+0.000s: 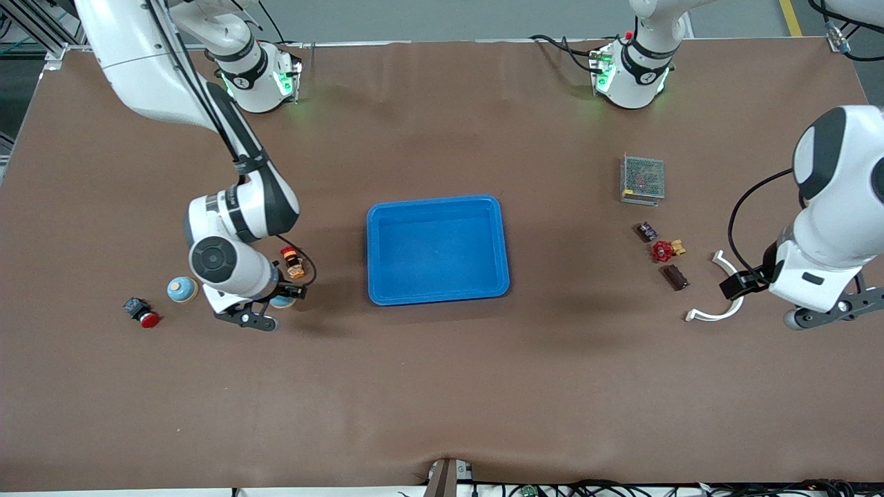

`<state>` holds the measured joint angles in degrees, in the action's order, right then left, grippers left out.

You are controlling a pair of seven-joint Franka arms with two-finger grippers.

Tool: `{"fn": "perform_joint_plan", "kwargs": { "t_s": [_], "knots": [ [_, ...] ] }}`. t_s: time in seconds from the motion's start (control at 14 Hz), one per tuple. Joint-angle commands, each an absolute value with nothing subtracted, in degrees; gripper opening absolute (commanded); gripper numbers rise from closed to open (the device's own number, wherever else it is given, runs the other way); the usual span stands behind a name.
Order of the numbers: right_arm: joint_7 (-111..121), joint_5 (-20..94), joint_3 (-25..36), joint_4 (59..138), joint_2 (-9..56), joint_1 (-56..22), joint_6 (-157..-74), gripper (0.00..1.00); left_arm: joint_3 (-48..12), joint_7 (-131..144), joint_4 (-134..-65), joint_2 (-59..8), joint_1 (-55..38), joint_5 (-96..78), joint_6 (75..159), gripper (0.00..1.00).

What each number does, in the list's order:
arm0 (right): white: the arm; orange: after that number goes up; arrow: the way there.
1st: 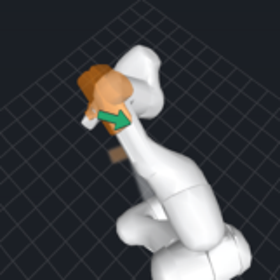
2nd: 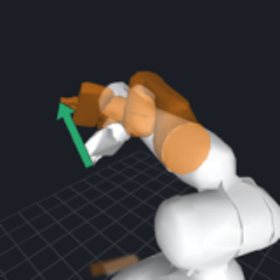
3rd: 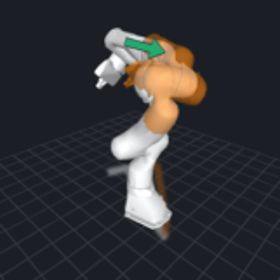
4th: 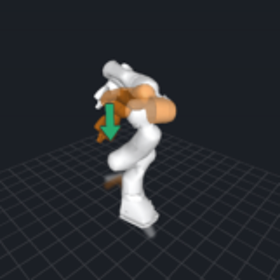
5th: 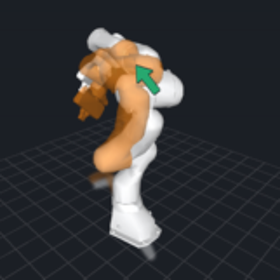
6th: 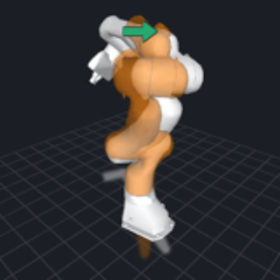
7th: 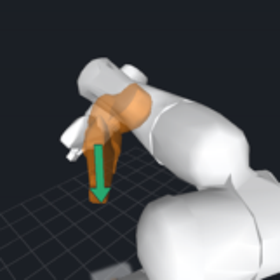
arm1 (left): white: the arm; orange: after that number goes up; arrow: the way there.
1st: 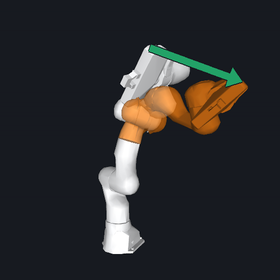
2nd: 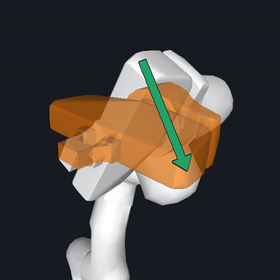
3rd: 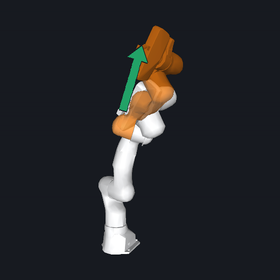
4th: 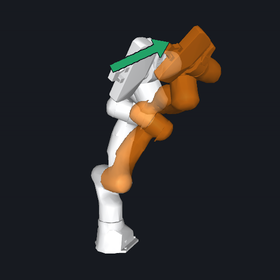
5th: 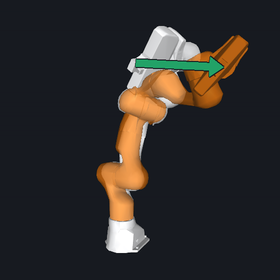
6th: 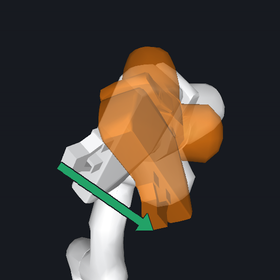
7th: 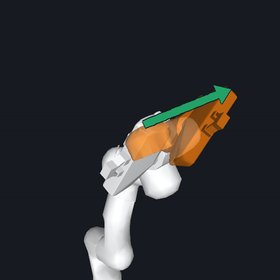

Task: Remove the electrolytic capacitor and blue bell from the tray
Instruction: 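Set the capacitor beside the valve while the right gripper carries the bell, then withdraw the left gripper to rest while the right gripper lowers the bell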

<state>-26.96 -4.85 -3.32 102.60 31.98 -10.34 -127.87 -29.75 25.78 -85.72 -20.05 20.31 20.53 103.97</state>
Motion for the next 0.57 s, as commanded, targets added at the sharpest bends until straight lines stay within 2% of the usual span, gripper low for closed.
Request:
{"fn": "perform_joint_plan", "kwargs": {
  "t_s": [0.0, 0.36, 0.5],
  "knots": [
    [-18.75, -5.89, -4.39, 109.76, 27.34, -6.16, -131.99, 0.0, -27.8, 20.06, -84.63, -16.11, 19.96, 14.01, 101.34, 1.0],
    [-10.29, -6.76, -4.22, 118.38, 26.19, -2.03, -143.51, 0.0, -7.25, 13.37, -85.43, -7.31, 5.13, 1.44, 94.84, 1.0],
    [-10.11, -8.61, -4.22, 119.7, 26.19, -1.23, -145.45, 0.0, -3.44, 7.94, -85.43, -4.85, 2.47, 0.18, 91.77, 1.0]
  ]
}}
